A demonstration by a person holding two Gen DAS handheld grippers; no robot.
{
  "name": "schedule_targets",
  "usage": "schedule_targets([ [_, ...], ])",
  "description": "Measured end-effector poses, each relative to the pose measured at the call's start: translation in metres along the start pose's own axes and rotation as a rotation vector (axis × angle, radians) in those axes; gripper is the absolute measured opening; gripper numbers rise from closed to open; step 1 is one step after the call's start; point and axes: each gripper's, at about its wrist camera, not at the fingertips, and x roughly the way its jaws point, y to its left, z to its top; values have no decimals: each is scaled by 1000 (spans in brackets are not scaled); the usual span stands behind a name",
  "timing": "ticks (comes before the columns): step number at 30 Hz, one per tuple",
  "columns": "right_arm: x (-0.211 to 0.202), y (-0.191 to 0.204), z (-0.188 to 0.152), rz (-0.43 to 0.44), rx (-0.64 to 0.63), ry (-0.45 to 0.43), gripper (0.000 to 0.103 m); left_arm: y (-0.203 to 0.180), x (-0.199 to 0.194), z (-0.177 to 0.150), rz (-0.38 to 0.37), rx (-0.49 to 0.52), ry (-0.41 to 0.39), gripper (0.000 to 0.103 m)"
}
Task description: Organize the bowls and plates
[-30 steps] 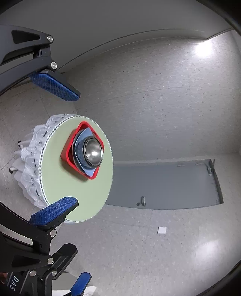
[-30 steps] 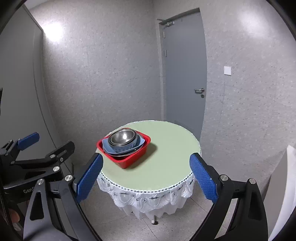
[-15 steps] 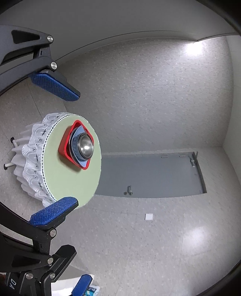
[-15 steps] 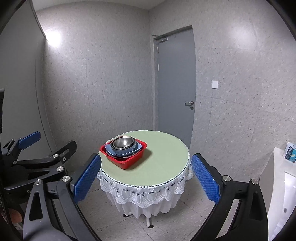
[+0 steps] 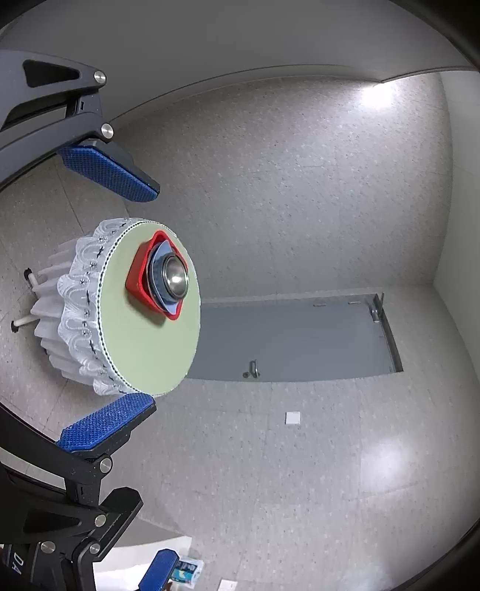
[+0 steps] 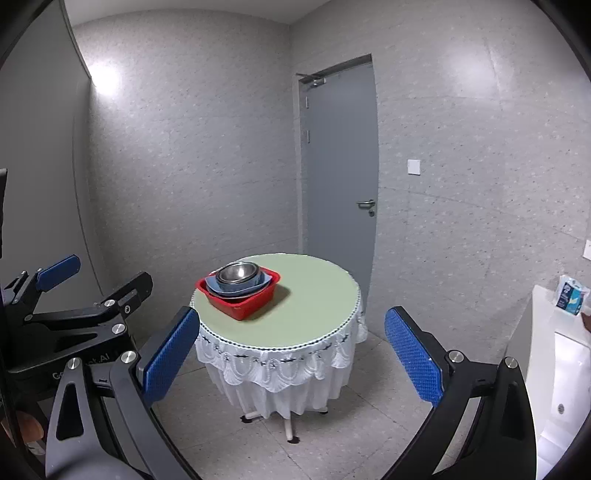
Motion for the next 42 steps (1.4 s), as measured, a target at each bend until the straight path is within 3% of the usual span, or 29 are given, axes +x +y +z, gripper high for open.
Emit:
schedule_targets([
  [16, -31, -20, -7, -27, 7, -14, 102, -24, -31, -10, -20, 6, -29, 102],
  [42, -26, -26, -7, -33, 21, -6, 102, -20, -8, -13, -38, 14, -24, 102],
])
